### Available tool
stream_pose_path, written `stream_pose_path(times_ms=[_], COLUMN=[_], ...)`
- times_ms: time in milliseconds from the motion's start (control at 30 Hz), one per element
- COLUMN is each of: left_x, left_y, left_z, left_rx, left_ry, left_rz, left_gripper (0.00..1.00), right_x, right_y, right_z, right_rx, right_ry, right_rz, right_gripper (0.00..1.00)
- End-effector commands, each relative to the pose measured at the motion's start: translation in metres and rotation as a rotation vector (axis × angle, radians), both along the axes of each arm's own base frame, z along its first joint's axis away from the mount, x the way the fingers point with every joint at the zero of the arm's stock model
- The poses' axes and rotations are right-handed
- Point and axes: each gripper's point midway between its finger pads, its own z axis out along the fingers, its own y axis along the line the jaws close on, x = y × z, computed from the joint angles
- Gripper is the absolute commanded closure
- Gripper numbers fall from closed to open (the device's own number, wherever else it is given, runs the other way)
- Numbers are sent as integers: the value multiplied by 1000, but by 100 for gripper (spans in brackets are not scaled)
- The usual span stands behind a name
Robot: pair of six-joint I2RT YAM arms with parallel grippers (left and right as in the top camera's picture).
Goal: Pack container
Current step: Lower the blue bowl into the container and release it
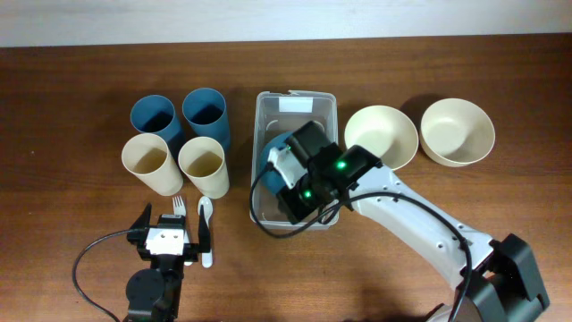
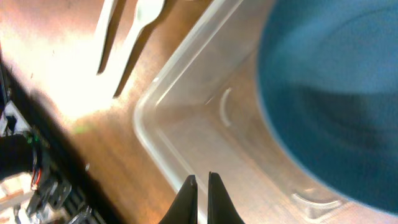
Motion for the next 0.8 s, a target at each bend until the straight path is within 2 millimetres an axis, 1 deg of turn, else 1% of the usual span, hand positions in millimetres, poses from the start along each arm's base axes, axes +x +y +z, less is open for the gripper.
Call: stream_pose_path(times_ms=[0,200,467,600,700,767], left_x=[0,0,0,0,0,0], left_y=[-1,-1,-1,-1,-1,-1], left_z=[0,0,0,0,0,0], left_rx=[15,15,15,15,15,15], left_ry=[-6,-6,-6,-6,-6,-6], left_rz=[-8,-8,-8,-8,-8,-8], left_gripper=[0,0,0,0,0,0], right_x=[-12,-7,-2,7,23,33], right_y=[11,9,10,1,-15,-22], right_z=[3,-20,-64,-77,-81,-82], right_rx=[15,-63,-130,-202,-299,-338], right_ry=[-14,-18,41,17,-51,-93], right_rz=[88,78,77,39,-38,-70], right_gripper=[96,96,96,96,96,96])
